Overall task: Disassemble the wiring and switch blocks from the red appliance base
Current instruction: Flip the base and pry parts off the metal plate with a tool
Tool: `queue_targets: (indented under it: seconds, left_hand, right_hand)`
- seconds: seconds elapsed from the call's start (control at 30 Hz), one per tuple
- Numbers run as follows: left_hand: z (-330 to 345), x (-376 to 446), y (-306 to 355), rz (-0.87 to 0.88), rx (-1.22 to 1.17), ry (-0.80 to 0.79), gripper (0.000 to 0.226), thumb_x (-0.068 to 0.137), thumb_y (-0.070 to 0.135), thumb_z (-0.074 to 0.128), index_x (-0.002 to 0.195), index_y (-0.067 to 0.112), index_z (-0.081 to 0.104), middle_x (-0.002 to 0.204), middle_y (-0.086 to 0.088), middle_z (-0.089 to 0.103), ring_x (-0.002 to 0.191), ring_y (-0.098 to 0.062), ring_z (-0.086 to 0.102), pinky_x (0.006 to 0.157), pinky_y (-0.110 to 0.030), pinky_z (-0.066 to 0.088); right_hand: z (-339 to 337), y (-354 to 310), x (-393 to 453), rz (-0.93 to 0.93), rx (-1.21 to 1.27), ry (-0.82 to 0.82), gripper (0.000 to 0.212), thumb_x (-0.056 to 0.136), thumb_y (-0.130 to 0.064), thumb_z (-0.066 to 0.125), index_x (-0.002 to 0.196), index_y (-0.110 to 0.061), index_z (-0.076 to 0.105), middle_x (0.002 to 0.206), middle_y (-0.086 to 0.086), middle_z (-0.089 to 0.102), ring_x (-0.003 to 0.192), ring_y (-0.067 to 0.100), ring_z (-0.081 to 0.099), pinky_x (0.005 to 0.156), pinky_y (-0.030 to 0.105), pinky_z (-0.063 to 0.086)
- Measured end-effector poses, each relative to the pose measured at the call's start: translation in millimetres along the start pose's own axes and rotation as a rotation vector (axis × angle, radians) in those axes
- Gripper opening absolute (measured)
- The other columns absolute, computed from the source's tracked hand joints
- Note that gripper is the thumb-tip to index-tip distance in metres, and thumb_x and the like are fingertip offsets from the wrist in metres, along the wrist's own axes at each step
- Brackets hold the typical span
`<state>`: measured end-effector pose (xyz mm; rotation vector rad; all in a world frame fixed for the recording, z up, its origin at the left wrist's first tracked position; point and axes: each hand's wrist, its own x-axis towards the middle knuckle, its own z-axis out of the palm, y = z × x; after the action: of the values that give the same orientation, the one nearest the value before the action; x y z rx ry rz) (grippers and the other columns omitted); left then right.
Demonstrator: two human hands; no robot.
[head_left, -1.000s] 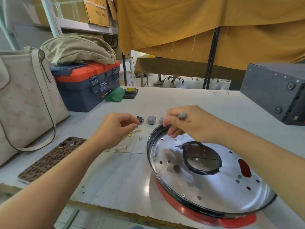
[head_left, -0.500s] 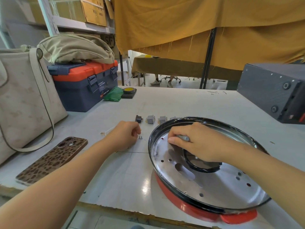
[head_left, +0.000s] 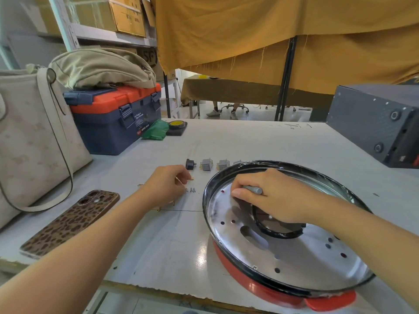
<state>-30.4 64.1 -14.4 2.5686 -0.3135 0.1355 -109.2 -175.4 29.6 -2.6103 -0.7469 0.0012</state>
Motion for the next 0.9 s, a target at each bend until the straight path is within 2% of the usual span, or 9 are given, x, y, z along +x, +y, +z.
queue_targets:
  seconds: [0.1,0.2,0.27,0.37,0.47,0.53,0.73,0.9]
  left_hand:
    - [-5.7,-4.4,9.1,0.061,-0.001,0.063,0.014,0.086,0.012,0.060,0.097,0.016,0.066,0.090,0.004,0.064,0.080,-0.006,0.057,0.066,-0.010,0.042]
    - [-12.0,-11.4,24.8,0.072,-0.069,0.035,0.007,0.086,0.024,0.061,0.086,0.021,0.067,0.078,0.009,0.068,0.071,0.000,0.061,0.059,-0.009,0.043]
    - [-14.8,-16.0,35.5,-0.006,-0.182,-0.105,0.011,0.087,0.026,0.058,0.087,0.018,0.066,0.075,0.005,0.070,0.064,-0.004,0.066,0.057,-0.015,0.049]
    - [-20.3,-23.6,45.5,-0.164,-0.400,-0.360,0.020,0.089,0.019,0.051,0.101,0.007,0.060,0.083,-0.005,0.072,0.062,-0.013,0.069,0.056,-0.018,0.052]
    - [-26.4,-31.6,47.5,-0.204,-0.551,-0.468,0.022,0.092,0.018,0.048,0.107,0.005,0.056,0.080,-0.008,0.073,0.064,-0.022,0.070,0.059,-0.022,0.055]
    - [-26.1,-36.5,50.1,-0.196,-0.584,-0.503,0.022,0.092,0.018,0.048,0.108,0.005,0.055,0.075,-0.005,0.072,0.064,-0.022,0.069,0.061,-0.024,0.056]
    - [-18.7,-38.8,58.1,-0.172,-0.506,-0.432,0.019,0.088,0.008,0.051,0.104,0.004,0.059,0.080,-0.012,0.071,0.063,-0.020,0.066,0.060,-0.022,0.055]
    - [-14.7,-32.5,60.4,-0.159,-0.432,-0.301,0.021,0.088,0.008,0.049,0.088,0.015,0.069,0.066,0.005,0.070,0.054,-0.005,0.063,0.049,-0.014,0.049]
  right_hand:
    - [-0.9,0.2,0.1,-0.007,0.001,-0.018,0.018,0.099,-0.036,0.043,0.093,-0.029,0.059,0.085,-0.011,0.062,0.079,0.007,0.055,0.068,0.020,0.042]
    - [-2.3,-0.3,1.1,-0.004,-0.022,-0.044,0.015,0.100,-0.032,0.044,0.092,-0.035,0.056,0.086,-0.017,0.059,0.079,0.003,0.054,0.071,0.019,0.042]
    - [-2.9,-0.8,1.6,0.005,-0.033,-0.060,0.015,0.100,-0.030,0.044,0.094,-0.036,0.057,0.090,-0.019,0.059,0.081,0.000,0.053,0.073,0.019,0.043]
    - [-3.7,-1.3,1.6,0.026,-0.043,-0.075,0.016,0.100,-0.027,0.045,0.100,-0.032,0.060,0.098,-0.014,0.062,0.087,0.002,0.054,0.080,0.024,0.046]
    - [-4.3,-2.8,1.0,0.034,-0.044,-0.078,0.017,0.100,-0.026,0.045,0.100,-0.033,0.060,0.100,-0.011,0.064,0.089,0.005,0.056,0.082,0.027,0.048]
    - [-4.6,-3.8,1.0,0.036,-0.050,-0.080,0.017,0.100,-0.025,0.045,0.100,-0.032,0.060,0.101,-0.009,0.065,0.090,0.007,0.056,0.083,0.028,0.048]
    - [-5.8,-5.7,-2.3,0.055,-0.047,-0.086,0.020,0.099,-0.022,0.045,0.110,-0.030,0.060,0.112,-0.009,0.063,0.099,0.009,0.055,0.091,0.029,0.046]
    - [-10.3,-2.8,-8.5,0.089,0.087,-0.055,0.020,0.101,-0.021,0.045,0.109,-0.030,0.061,0.111,-0.016,0.062,0.097,-0.004,0.056,0.085,0.010,0.042]
